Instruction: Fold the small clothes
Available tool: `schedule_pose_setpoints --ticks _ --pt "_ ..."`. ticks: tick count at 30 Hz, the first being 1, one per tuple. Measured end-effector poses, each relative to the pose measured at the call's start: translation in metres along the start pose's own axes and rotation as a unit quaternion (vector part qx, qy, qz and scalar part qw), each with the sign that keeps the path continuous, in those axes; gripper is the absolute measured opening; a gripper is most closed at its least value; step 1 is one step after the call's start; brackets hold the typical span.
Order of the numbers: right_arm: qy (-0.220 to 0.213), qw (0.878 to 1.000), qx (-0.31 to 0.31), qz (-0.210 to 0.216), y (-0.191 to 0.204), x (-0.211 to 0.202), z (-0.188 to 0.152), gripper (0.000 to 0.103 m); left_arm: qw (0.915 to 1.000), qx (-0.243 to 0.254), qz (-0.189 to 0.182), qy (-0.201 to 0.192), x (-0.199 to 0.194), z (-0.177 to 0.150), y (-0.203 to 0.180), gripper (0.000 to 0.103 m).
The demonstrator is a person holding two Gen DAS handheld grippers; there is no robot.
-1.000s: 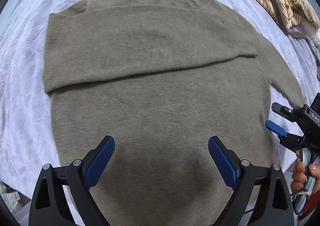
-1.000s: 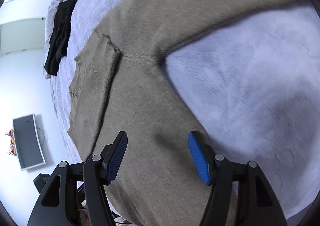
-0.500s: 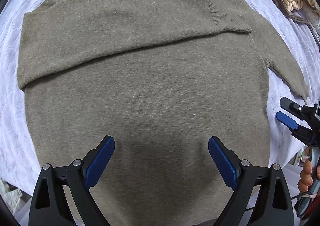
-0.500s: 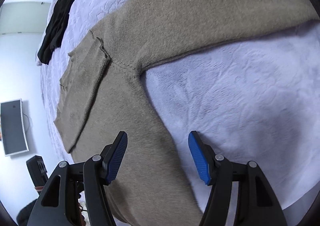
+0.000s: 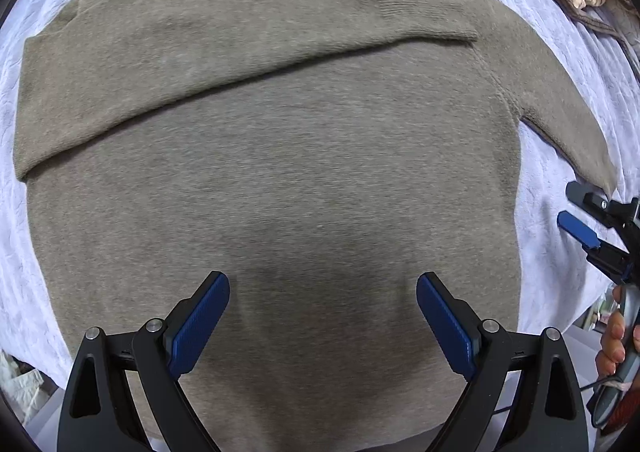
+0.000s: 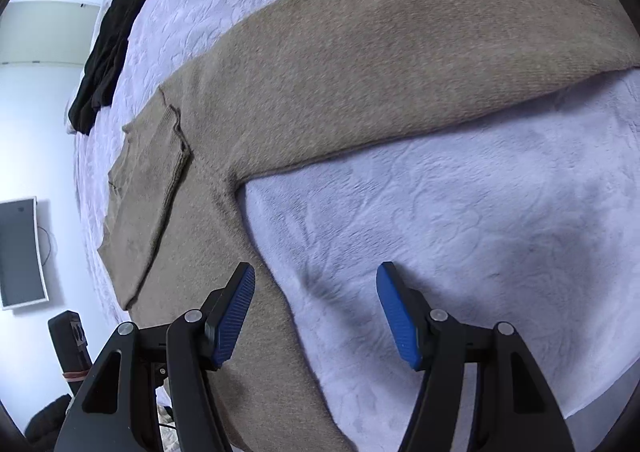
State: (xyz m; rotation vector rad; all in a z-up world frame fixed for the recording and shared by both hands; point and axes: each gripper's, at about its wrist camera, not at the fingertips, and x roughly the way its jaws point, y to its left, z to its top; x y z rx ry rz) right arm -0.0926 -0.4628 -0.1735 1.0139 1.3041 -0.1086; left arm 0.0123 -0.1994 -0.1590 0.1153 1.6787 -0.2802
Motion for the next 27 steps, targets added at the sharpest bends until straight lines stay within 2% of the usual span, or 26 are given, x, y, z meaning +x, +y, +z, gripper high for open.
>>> schedule_pose_setpoints --ticks 5,11,14,17,18,19,20,21,22,24,27 --pt "-0.062 0.994 0.078 0.049 -0.041 -0.022 0.020 0.068 1.0000 0.008 0.003 0.001 0.003 0.004 -0.023 0.095" --pt "-0.153 0.962 0.209 0.092 -0.111 -0.048 0.036 0.068 0.9999 0.013 0.007 0.004 0.011 0.013 -0.050 0.095" --pt "-0.181 0.944 0.251 0.114 -0.134 -0.054 0.038 0.068 0.9999 0.011 0.010 0.004 0.014 0.018 -0.061 0.095" --pt "-0.194 0.927 0.282 0.156 -0.149 -0.053 0.047 0.067 0.9999 0.009 0.013 0.004 0.022 0.025 -0.068 0.095" --pt "-0.196 0.922 0.287 0.171 -0.150 -0.052 0.050 0.060 0.9999 0.009 0.013 0.004 0.021 0.027 -0.058 0.095" --pt "-0.196 0.918 0.291 0.185 -0.151 -0.052 0.054 0.043 0.9999 0.009 0.013 0.004 0.019 0.028 -0.056 0.095" --pt "-0.194 0.918 0.288 0.190 -0.149 -0.053 0.059 0.033 0.9999 0.009 0.012 0.004 0.015 0.037 -0.048 0.095" --pt "-0.192 0.921 0.282 0.190 -0.145 -0.053 0.062 0.015 0.9999 0.009 0.011 0.003 0.018 0.038 -0.043 0.095" --pt "-0.189 0.924 0.270 0.192 -0.140 -0.054 0.065 0.008 0.9999 0.009 0.009 0.003 0.012 0.047 -0.031 0.095" --pt "-0.188 0.940 0.223 0.177 -0.117 -0.061 0.075 0.007 0.9999 0.010 0.007 0.000 0.013 0.053 -0.031 0.095" --pt "-0.181 0.963 0.119 0.160 -0.063 -0.069 0.090 0.007 0.9999 0.010 0.005 -0.007 0.008 0.054 -0.026 0.095"
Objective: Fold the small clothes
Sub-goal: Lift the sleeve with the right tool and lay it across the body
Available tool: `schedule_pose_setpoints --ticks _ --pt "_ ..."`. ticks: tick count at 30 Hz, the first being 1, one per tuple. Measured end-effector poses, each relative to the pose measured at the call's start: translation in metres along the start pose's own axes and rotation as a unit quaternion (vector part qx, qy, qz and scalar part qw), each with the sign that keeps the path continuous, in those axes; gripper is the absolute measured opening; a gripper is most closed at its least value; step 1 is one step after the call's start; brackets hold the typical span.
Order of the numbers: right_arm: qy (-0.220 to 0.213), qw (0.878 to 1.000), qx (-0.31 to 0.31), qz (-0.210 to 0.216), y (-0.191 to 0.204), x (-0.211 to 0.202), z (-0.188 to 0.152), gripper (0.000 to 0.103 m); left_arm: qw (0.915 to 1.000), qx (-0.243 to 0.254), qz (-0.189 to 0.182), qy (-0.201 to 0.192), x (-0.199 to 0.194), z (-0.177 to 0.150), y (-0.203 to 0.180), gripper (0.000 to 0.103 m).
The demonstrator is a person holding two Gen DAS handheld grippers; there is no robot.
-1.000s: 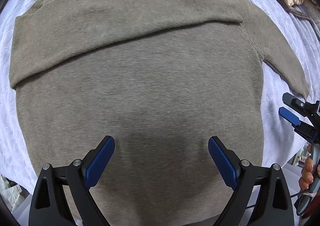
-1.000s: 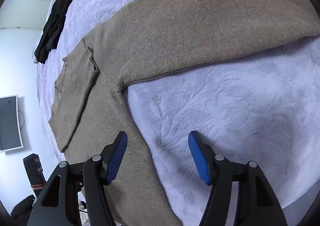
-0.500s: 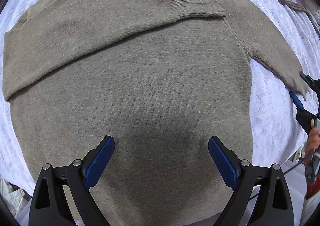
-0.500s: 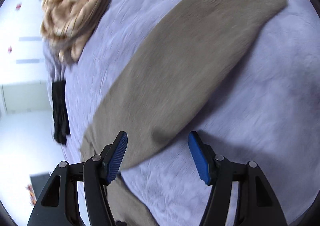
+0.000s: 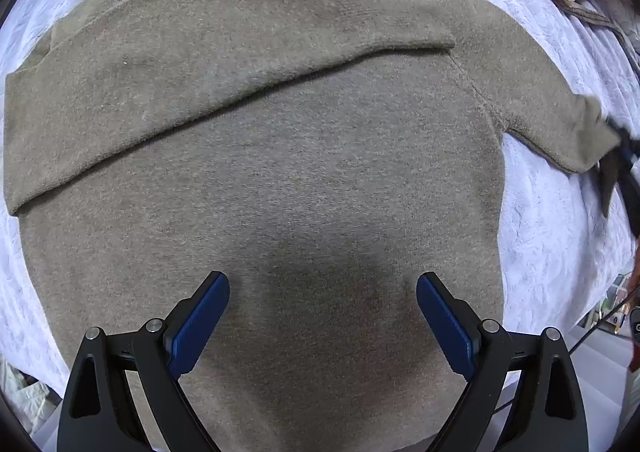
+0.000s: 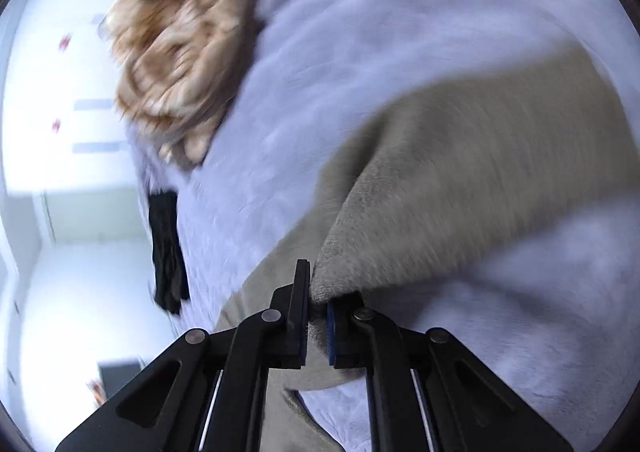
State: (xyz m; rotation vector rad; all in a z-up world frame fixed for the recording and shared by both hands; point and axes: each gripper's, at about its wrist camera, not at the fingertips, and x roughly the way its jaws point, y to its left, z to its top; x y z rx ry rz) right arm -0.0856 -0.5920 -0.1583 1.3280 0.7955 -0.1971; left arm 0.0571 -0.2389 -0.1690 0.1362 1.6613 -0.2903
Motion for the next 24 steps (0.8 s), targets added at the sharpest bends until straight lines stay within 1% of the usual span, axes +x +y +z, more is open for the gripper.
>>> schedule_pose_setpoints --ticks 1,2,3,4,5,6,7,8,9,10,11,13,15,16,17,18,19,20,21,22,23,24 --pt "0.014 0.999 -0.050 0.001 0.028 0.009 -0.003 0.007 1.0000 -0.001 -0.001 -0.003 -0.003 0.001 0.004 0.095" --pt "0.023 0.997 -0.079 0.001 0.044 0.014 -0.007 0.007 1.0000 -0.003 -0.002 -0.006 -0.004 0.001 0.009 0.095" --pt "0.040 0.990 -0.134 0.003 0.077 0.027 -0.016 0.007 0.9999 -0.007 -0.003 -0.010 -0.007 0.001 0.013 0.095" --pt "0.049 0.986 -0.162 0.006 0.094 0.034 -0.024 0.007 0.9998 -0.013 -0.003 -0.014 -0.009 0.001 0.018 0.095" --pt "0.064 0.977 -0.201 0.011 0.119 0.046 -0.035 0.007 0.9996 -0.020 -0.005 -0.018 -0.014 -0.003 0.024 0.095" --pt "0.086 0.964 -0.252 0.019 0.151 0.063 -0.054 0.007 0.9993 -0.029 -0.007 -0.023 -0.018 -0.002 0.032 0.095" --pt "0.098 0.955 -0.278 0.023 0.166 0.072 -0.067 0.007 0.9989 -0.037 -0.007 -0.027 -0.020 -0.002 0.040 0.095" --pt "0.117 0.941 -0.317 0.027 0.188 0.087 -0.087 0.007 0.9985 -0.045 -0.006 -0.032 -0.023 -0.002 0.048 0.095" --pt "0.141 0.921 -0.362 0.031 0.211 0.105 -0.114 0.007 0.9979 -0.052 -0.005 -0.038 -0.025 -0.002 0.058 0.095" --pt "0.158 0.905 -0.395 0.029 0.225 0.118 -0.135 0.007 0.9972 -0.060 -0.002 -0.044 -0.027 -0.003 0.069 0.095" --pt "0.183 0.876 -0.446 0.021 0.243 0.139 -0.170 0.007 0.9965 -0.068 0.001 -0.049 -0.029 -0.003 0.078 0.095" --pt "0.219 0.840 -0.496 0.010 0.252 0.163 -0.218 0.007 0.9949 -0.085 0.008 -0.055 -0.031 -0.005 0.099 0.095" --pt "0.269 0.808 -0.525 -0.008 0.250 0.196 -0.265 0.007 0.9931 -0.103 0.008 -0.056 -0.030 -0.006 0.119 0.095" --pt "0.288 0.798 -0.528 -0.023 0.243 0.207 -0.279 0.007 0.9920 -0.113 0.007 -0.056 -0.029 -0.007 0.131 0.095" --pt "0.305 0.790 -0.529 -0.050 0.238 0.222 -0.289 0.008 0.9911 -0.120 0.004 -0.058 -0.028 -0.007 0.139 0.095" --pt "0.313 0.784 -0.530 -0.084 0.230 0.232 -0.299 0.009 0.9903 -0.125 0.001 -0.062 -0.028 -0.006 0.147 0.095" --pt "0.312 0.784 -0.527 -0.100 0.223 0.235 -0.300 0.014 0.9897 -0.127 -0.001 -0.066 -0.028 -0.005 0.151 0.095" --pt "0.310 0.791 -0.517 -0.108 0.221 0.237 -0.296 0.020 0.9891 -0.129 -0.004 -0.071 -0.028 -0.004 0.157 0.095" --pt "0.307 0.809 -0.491 -0.099 0.217 0.231 -0.290 0.037 0.9885 -0.130 -0.007 -0.076 -0.027 -0.004 0.164 0.095" --pt "0.301 0.821 -0.475 -0.094 0.218 0.229 -0.281 0.056 0.9880 -0.132 -0.013 -0.080 -0.026 -0.001 0.170 0.095" --pt "0.288 0.840 -0.451 -0.085 0.217 0.222 -0.273 0.059 0.9876 -0.132 -0.018 -0.083 -0.025 0.001 0.175 0.095" --pt "0.272 0.861 -0.424 -0.076 0.217 0.217 -0.260 0.059 0.9873 -0.133 -0.022 -0.084 -0.023 0.005 0.180 0.095"
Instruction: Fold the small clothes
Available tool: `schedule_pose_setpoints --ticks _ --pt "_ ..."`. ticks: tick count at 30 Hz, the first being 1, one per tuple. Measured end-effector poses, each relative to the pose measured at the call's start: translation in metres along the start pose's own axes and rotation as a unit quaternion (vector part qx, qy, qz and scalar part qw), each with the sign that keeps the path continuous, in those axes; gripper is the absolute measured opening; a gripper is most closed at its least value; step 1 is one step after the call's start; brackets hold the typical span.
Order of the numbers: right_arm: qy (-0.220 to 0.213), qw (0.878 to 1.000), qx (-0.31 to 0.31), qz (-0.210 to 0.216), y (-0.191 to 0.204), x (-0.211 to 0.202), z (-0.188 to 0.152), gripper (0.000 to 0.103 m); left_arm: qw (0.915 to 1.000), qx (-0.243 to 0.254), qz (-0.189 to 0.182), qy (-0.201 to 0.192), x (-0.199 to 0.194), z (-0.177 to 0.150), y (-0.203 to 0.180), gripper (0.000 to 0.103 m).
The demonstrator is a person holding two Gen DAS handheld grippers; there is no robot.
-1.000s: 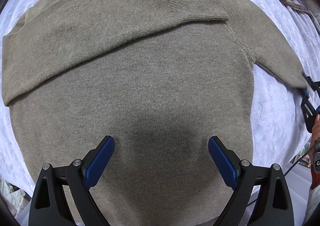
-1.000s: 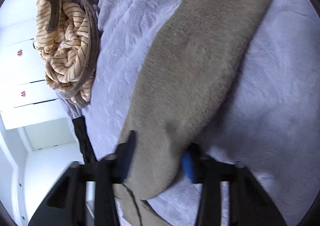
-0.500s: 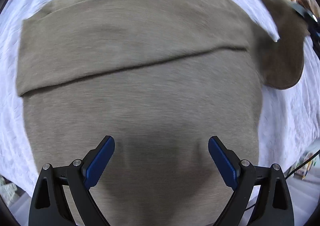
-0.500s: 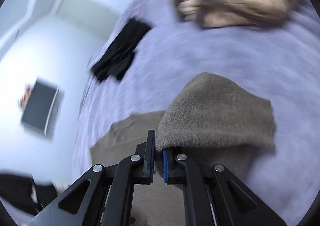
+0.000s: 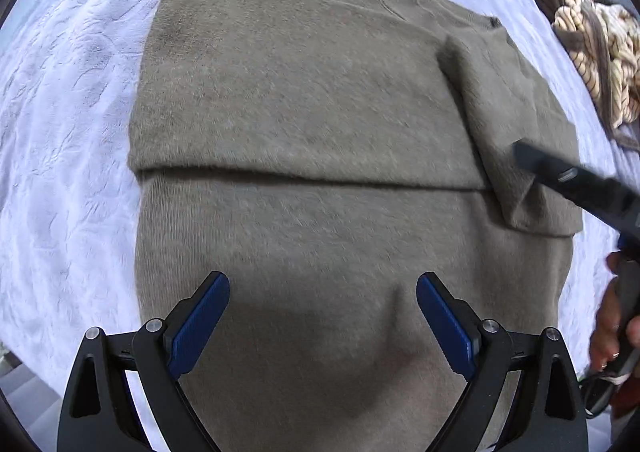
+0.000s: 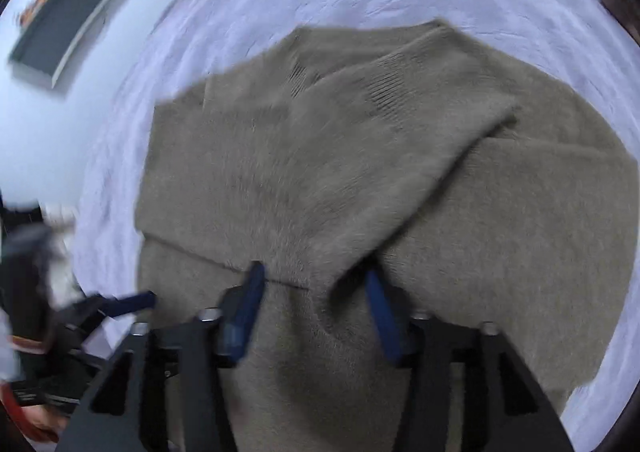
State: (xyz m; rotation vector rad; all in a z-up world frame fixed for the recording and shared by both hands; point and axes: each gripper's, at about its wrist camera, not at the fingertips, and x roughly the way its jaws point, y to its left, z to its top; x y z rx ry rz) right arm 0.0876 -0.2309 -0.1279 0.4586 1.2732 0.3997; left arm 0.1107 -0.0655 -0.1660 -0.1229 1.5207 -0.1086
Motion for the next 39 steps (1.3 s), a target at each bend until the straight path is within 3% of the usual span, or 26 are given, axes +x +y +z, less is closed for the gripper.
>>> schedule_pose_setpoints --ticks 2,5,6,7,8,10,13,15,17,19,21,24,28,33,39 --pt "-0.025 0.998 0.062 0.004 -0.018 -0.008 0.010 0.059 1.0000 0.000 -0.004 -0.002 0.003 0.007 0.004 0.095" --pt "-0.042 0.979 0.194 0.054 -0.054 -0.002 0.027 0.059 0.9999 0.005 -0.010 -0.008 0.000 0.014 0.011 0.095" --pt "-0.045 0.970 0.227 0.079 -0.062 0.004 0.033 0.044 0.9999 0.008 -0.011 -0.010 -0.004 0.022 0.022 0.095" --pt "-0.043 0.966 0.240 0.088 -0.063 0.008 0.037 0.011 0.9998 0.009 -0.011 -0.012 -0.002 0.022 0.031 0.095" --pt "-0.045 0.966 0.240 0.088 -0.060 0.009 0.043 0.007 0.9998 0.010 -0.011 -0.015 -0.004 0.021 0.035 0.095" --pt "-0.071 0.982 0.154 0.087 -0.021 0.000 0.056 0.007 0.9997 0.011 -0.009 -0.019 -0.011 0.013 0.044 0.095" --pt "-0.051 0.997 -0.005 0.056 0.050 0.007 0.060 0.007 0.9998 0.003 -0.007 -0.017 -0.010 -0.001 0.068 0.095" --pt "0.008 0.992 -0.121 0.035 0.101 0.033 0.048 0.010 0.9999 -0.006 -0.006 -0.015 -0.010 -0.004 0.079 0.095" --pt "0.058 0.982 -0.179 0.005 0.124 0.058 0.030 0.013 0.9997 -0.016 -0.008 -0.017 -0.013 -0.005 0.088 0.095" --pt "0.082 0.976 -0.202 -0.024 0.134 0.077 0.012 0.032 0.9994 -0.024 -0.013 -0.024 -0.022 -0.012 0.095 0.095" --pt "0.077 0.985 -0.157 -0.007 0.120 0.072 0.005 0.040 0.9990 -0.026 -0.020 -0.031 -0.029 -0.016 0.110 0.095" --pt "0.058 0.997 -0.053 0.018 0.080 0.046 -0.008 0.041 0.9983 -0.028 -0.036 -0.038 -0.034 -0.011 0.113 0.095" --pt "0.018 0.997 0.071 0.013 0.008 -0.002 -0.021 0.043 0.9971 -0.014 -0.051 -0.054 -0.038 -0.016 0.098 0.095" --pt "-0.042 0.973 0.229 0.008 -0.092 -0.060 -0.061 0.047 0.9942 -0.007 -0.076 -0.076 -0.047 0.014 0.083 0.095" --pt "-0.084 0.927 0.362 0.045 -0.160 -0.060 -0.091 0.049 0.9960 -0.002 -0.055 -0.070 -0.031 0.032 0.068 0.095"
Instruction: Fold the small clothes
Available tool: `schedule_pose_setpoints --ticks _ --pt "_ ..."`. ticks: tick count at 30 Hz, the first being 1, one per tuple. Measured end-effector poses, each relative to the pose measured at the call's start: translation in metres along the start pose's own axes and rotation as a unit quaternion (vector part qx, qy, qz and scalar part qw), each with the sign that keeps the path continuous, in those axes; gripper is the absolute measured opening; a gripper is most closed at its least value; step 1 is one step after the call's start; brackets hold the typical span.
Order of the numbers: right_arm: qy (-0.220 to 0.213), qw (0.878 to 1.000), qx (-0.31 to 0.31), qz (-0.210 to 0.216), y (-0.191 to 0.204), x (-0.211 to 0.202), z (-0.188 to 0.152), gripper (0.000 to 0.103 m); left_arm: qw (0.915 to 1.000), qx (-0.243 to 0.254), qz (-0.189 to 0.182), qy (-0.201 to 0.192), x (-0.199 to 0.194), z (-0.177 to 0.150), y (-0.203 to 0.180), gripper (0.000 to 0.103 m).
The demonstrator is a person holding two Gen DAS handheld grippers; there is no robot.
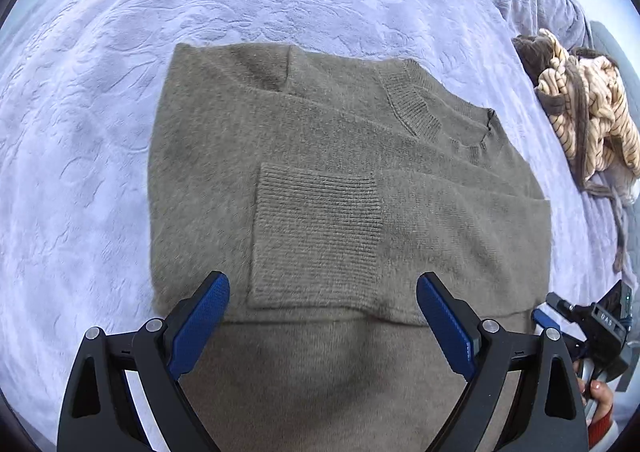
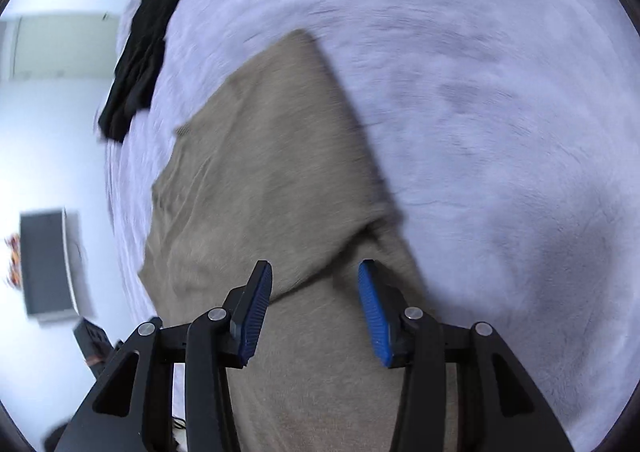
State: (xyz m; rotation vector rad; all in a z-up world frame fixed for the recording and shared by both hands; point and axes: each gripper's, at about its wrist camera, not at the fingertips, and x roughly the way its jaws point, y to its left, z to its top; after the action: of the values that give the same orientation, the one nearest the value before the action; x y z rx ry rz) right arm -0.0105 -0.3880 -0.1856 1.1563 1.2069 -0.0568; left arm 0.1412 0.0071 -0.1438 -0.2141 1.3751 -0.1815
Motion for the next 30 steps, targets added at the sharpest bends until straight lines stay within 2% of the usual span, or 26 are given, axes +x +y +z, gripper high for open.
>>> schedule_pose_setpoints --ticks 2,3,4,6,8,10,11,12,15,17,18,19,22,30 --pt "-0.009 0.999 0.023 0.024 -0.007 0.003 0.009 0.043 0.9998 0.011 0.017 0.005 0.005 0.002 -0.006 0.095" --pt "-0.014 0.999 0.022 0.027 -0.004 0.004 0.013 0.015 0.9995 0.018 0.026 0.006 0.006 0.001 -0.009 0.095" --pt "-0.017 0.999 0.013 0.027 0.001 0.001 0.016 0.007 0.9992 0.023 0.031 0.006 0.009 0.002 -0.014 0.095" --pt "-0.028 0.999 -0.020 0.026 0.012 -0.007 0.022 0.007 0.9985 0.032 0.043 0.002 0.010 -0.002 -0.015 0.095" --pt "-0.029 0.998 -0.050 0.005 0.020 -0.008 0.024 0.007 0.9974 0.041 0.059 0.002 0.017 -0.003 -0.018 0.095" --pt "-0.012 0.995 -0.083 -0.053 0.016 0.000 0.027 0.007 0.9947 0.062 0.082 0.005 0.027 -0.007 -0.021 0.095" --pt "0.000 0.994 -0.085 -0.062 0.014 0.005 0.027 0.007 0.9933 0.072 0.090 0.008 0.031 -0.010 -0.022 0.095" --pt "0.016 0.995 -0.076 -0.061 0.009 0.009 0.025 0.009 0.9924 0.079 0.094 0.007 0.031 -0.013 -0.024 0.095" --pt "0.012 0.993 -0.088 -0.074 0.015 0.002 0.020 0.018 0.9927 0.080 0.090 0.009 0.026 -0.016 -0.026 0.095" --pt "0.016 0.986 -0.123 -0.114 0.027 -0.002 0.011 0.035 0.9938 0.072 0.083 0.014 0.021 -0.018 -0.025 0.095" --pt "0.019 0.981 -0.139 -0.132 0.031 -0.002 0.005 0.056 0.9941 0.070 0.081 0.017 0.019 -0.020 -0.024 0.095" --pt "0.020 0.977 -0.154 -0.143 0.036 -0.001 -0.001 0.062 0.9943 0.068 0.079 0.020 0.017 -0.022 -0.024 0.095" --pt "0.033 0.966 -0.196 -0.168 0.051 0.004 -0.018 0.062 0.9950 0.063 0.071 0.030 0.011 -0.030 -0.024 0.095" --pt "0.080 0.943 -0.238 -0.218 0.074 0.027 -0.051 0.062 0.9933 0.060 0.066 0.074 0.014 -0.071 -0.031 0.095"
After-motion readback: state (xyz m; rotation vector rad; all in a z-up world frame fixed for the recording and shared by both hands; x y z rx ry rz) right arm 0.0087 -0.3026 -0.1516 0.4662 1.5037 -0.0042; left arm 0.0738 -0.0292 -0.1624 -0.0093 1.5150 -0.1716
